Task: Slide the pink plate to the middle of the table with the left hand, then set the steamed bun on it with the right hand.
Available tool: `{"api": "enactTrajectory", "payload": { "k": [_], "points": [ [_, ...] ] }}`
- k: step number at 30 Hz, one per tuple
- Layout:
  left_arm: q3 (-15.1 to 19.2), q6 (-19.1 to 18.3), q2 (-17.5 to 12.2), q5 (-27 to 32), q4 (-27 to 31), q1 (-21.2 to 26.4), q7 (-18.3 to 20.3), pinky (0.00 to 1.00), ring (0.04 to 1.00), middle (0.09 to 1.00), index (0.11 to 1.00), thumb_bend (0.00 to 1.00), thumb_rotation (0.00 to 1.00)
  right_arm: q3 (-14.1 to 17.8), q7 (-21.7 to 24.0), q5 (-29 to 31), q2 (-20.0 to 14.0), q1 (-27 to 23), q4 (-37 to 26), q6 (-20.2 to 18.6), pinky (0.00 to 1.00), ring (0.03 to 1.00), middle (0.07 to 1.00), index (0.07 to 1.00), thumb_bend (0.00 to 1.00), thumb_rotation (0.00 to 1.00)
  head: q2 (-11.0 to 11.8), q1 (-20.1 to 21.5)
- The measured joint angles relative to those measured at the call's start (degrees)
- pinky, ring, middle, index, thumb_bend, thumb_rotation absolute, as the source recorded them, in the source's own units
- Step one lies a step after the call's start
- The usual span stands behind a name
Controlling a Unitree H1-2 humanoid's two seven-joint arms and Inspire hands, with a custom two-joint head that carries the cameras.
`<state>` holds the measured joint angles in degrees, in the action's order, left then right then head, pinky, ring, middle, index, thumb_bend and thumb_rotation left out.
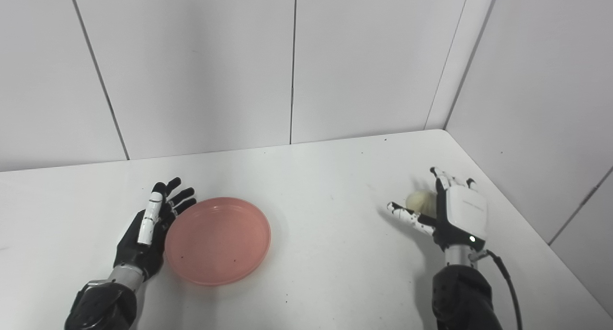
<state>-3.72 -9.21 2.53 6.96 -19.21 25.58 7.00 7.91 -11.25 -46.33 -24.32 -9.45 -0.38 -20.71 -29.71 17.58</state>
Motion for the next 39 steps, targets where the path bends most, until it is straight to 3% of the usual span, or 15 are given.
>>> {"api": "enactTrajectory", "payload": {
  "k": [8,15,21,30,39],
  "points": [
    [-0.4,1.1,-0.1,0.0,-0.9,0.3,0.2,0.84,0.861,0.864,0.914,0.59,0.94,-0.3,7.5,-0.3,-1.5,-0.9,-2.9,-5.5,0.86,0.764,0.791,0.794,1.0,0.8,0.1,-0.6],
    [-0.3,1.1,-0.1,0.0,-1.2,0.5,0.2,0.85,0.86,0.867,0.922,0.59,0.96,-0.2,10.7,-1.3,-2.5,-1.1,-2.5,-5.7,0.88,0.778,0.801,0.784,1.0,0.81,0.1,-1.5],
    [-0.3,1.1,-0.1,0.0,-1.2,0.5,0.2,0.86,0.87,0.866,0.92,0.6,0.95,2.1,15.0,-2.4,-2.8,-1.4,-2.2,-5.8,0.93,0.815,0.819,0.789,1.0,0.78,0.1,-2.0],
    [-0.4,0.9,-0.3,0.1,-0.9,0.4,0.4,0.86,0.867,0.862,0.917,0.59,0.95,2.6,17.0,-5.8,-2.5,-4.1,0.6,-5.9,1.0,0.871,0.848,0.799,1.0,0.8,-0.3,-1.8],
    [-0.4,0.8,-0.3,0.1,-0.8,0.4,0.4,0.85,0.861,0.861,0.915,0.6,0.93,1.6,16.1,-6.3,-2.6,-4.4,5.8,-5.9,0.99,0.883,0.858,0.809,1.0,0.77,-0.4,-2.0]
  ]
}}
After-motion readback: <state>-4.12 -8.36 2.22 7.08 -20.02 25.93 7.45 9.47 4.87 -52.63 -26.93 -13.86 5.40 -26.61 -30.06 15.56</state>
